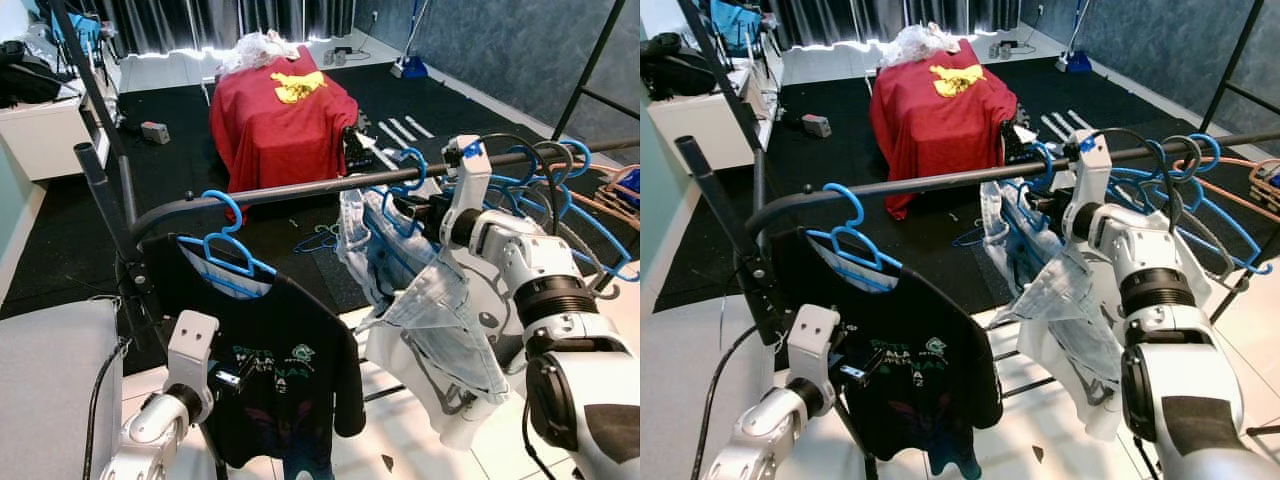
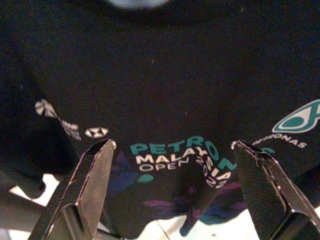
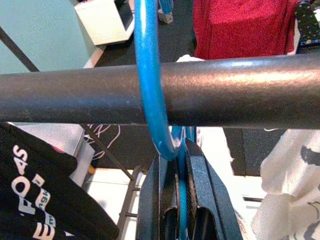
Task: Hang hanger
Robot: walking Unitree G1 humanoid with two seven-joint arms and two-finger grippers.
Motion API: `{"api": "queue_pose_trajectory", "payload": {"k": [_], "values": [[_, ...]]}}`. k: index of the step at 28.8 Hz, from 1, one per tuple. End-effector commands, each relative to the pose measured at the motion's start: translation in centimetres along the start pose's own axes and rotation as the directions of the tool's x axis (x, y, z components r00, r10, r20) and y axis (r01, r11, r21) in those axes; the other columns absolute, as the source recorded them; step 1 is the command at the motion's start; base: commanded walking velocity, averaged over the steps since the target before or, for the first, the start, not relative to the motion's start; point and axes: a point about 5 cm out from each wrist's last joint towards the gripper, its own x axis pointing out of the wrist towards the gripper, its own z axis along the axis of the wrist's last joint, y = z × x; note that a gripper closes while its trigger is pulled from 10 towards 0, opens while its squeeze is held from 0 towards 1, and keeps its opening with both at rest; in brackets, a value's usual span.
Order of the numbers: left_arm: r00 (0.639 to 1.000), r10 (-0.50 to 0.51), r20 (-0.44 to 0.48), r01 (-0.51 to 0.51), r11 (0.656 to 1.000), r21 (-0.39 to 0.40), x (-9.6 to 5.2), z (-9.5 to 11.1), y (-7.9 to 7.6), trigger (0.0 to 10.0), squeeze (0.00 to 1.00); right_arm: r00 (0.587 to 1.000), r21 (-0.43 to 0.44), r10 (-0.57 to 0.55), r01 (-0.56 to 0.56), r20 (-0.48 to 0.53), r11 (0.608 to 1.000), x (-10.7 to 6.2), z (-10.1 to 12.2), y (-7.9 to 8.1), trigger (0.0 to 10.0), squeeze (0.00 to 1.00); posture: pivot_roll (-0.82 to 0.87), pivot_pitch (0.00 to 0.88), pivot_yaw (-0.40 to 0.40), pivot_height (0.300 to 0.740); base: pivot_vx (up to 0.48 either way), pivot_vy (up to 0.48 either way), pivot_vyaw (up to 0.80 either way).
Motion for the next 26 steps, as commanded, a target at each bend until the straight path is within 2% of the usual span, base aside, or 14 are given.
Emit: {"api": "queue_pose_trajectory", "payload": {"k": [1,9,10,12,13,14,26], "values": [[1.000,-0.001,-0.020,0.001,1.000,0.007,-0.41,-0.19,0.34,10.0,0.00,0.999,-0.035,0.019,-0.018,0.045,0.999,0.47,1.55,0.61,10.0,0.00,0.04,0.081,-0.004,0.740,0.000,0.000,0.00],[1.000,-0.003,-0.028,0.004,1.000,0.012,-0.53,-0.14,0.47,10.0,0.00,0.999,-0.032,0.005,-0.004,0.053,0.999,0.74,1.81,0.55,10.0,0.00,0.05,0.079,-0.002,0.740,0.000,0.000,0.00],[1.000,-0.005,-0.029,0.005,1.000,0.013,-0.54,-0.11,0.48,10.0,0.00,0.999,-0.031,0.005,-0.003,0.053,1.000,0.75,1.80,0.52,10.0,0.09,0.04,0.079,-0.002,0.740,0.000,0.000,0.00],[1.000,-0.005,-0.029,0.005,1.000,0.013,-0.54,-0.11,0.48,10.0,0.00,0.999,-0.031,0.005,-0.003,0.053,1.000,0.75,1.80,0.52,10.0,0.09,0.04,0.079,-0.002,0.740,0.000,0.000,0.00],[1.000,-0.007,-0.031,0.007,1.000,0.013,-0.52,-0.08,0.47,10.0,0.00,0.999,-0.031,0.004,-0.002,0.052,1.000,0.76,1.77,0.48,10.0,0.32,0.04,0.078,-0.001,0.740,0.000,0.000,0.00],[0.999,-0.008,-0.031,0.009,1.000,0.013,-0.47,-0.05,0.43,10.0,0.00,0.999,-0.034,0.000,0.002,0.051,0.999,0.74,1.73,0.41,10.0,1.00,0.04,0.075,-0.001,0.740,0.000,0.000,0.00],[0.999,-0.010,-0.033,0.011,1.000,0.014,-0.27,0.09,0.31,10.0,0.00,0.999,-0.084,-0.024,0.027,0.041,0.996,0.78,1.43,0.11,10.0,1.00,0.04,0.062,-0.003,0.740,0.000,0.000,0.00]]}}
